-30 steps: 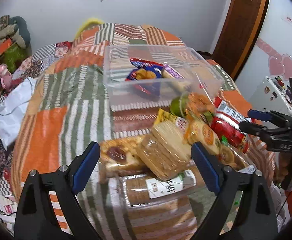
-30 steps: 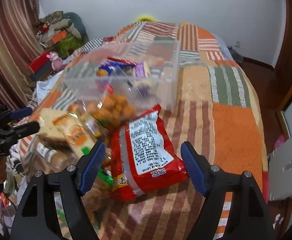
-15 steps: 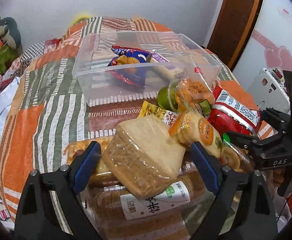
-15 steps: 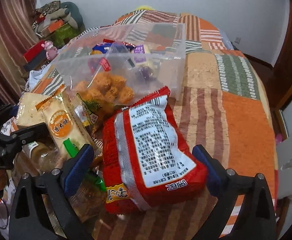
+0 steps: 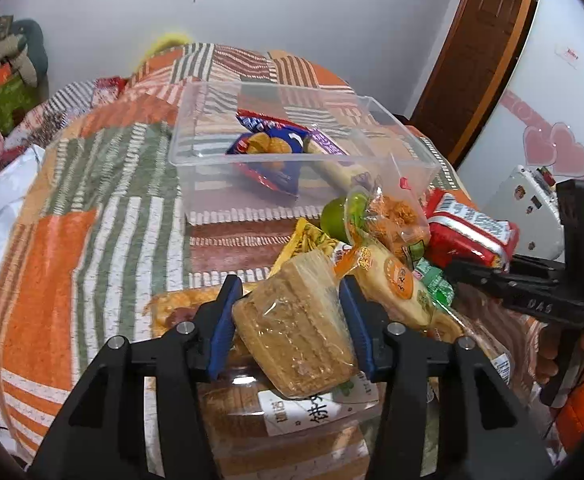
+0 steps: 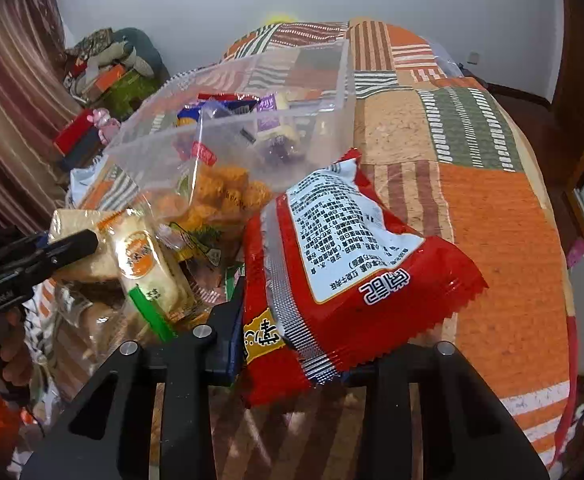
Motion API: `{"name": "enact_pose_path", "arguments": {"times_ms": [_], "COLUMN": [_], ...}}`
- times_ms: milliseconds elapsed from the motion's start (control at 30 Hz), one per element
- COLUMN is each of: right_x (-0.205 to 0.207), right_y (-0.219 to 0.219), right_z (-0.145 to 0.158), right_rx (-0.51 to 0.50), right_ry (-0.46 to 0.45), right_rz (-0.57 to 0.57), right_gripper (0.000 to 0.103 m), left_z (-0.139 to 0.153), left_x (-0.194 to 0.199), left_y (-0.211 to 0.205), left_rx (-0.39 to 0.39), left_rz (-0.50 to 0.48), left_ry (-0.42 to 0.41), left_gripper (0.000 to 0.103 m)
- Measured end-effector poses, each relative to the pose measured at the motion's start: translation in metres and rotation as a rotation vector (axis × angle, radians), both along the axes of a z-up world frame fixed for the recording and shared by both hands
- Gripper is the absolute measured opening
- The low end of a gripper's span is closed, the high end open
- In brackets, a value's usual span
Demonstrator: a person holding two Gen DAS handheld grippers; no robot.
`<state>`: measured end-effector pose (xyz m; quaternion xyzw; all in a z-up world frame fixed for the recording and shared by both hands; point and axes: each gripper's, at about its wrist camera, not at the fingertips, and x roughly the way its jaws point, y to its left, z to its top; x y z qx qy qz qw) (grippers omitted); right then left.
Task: Organize snacks
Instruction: 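Grasp the bread loaf with left gripper while right grasps red chip bag, then place the bread loaf and red chip bag into the clear box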
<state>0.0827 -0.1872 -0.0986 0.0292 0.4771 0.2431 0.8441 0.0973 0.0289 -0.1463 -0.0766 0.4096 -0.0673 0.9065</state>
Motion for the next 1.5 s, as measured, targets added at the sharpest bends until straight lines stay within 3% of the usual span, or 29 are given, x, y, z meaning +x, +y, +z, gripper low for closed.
{"name": "enact_pose_path", "arguments": {"times_ms": [100, 300, 733, 1200, 1500], "right_x": [-0.002, -0.01, -0.007, 0.019, 0.05], "right_y": [0.0, 0.003, 0.008, 0.04, 0.06], "right_z": [0.004, 0.015, 0.056, 0.07, 0.067], "right_rx": [0.001, -0.021, -0.004, 0.026, 0.033], "right_ry": [-0.018, -0.072, -0.196, -0.255, -0.253], "right_rz": [-0.007, 0.002, 0.016, 0.057, 0.07], "right_gripper": [0.025, 0.023, 0.023, 0.023, 0.023], "left_z": [0.011, 0.027, 0.066, 0.102, 0.098], "left_x": [-0.007, -0.016, -0.015, 0.028, 0.067], "left_y": [-0.002, -0.007, 0.005, 0.025, 0.033], "left_rx": [0.005, 0.06, 0.072, 0.08, 0.088], "left_rz": [-0.005, 0.001, 0.045, 0.091, 0.115], "left_ry": [-0.031, -0.08, -0.181, -0.269, -0.263], "left_gripper": [0.039, 0.038, 0.037, 0.037, 0.037]}}
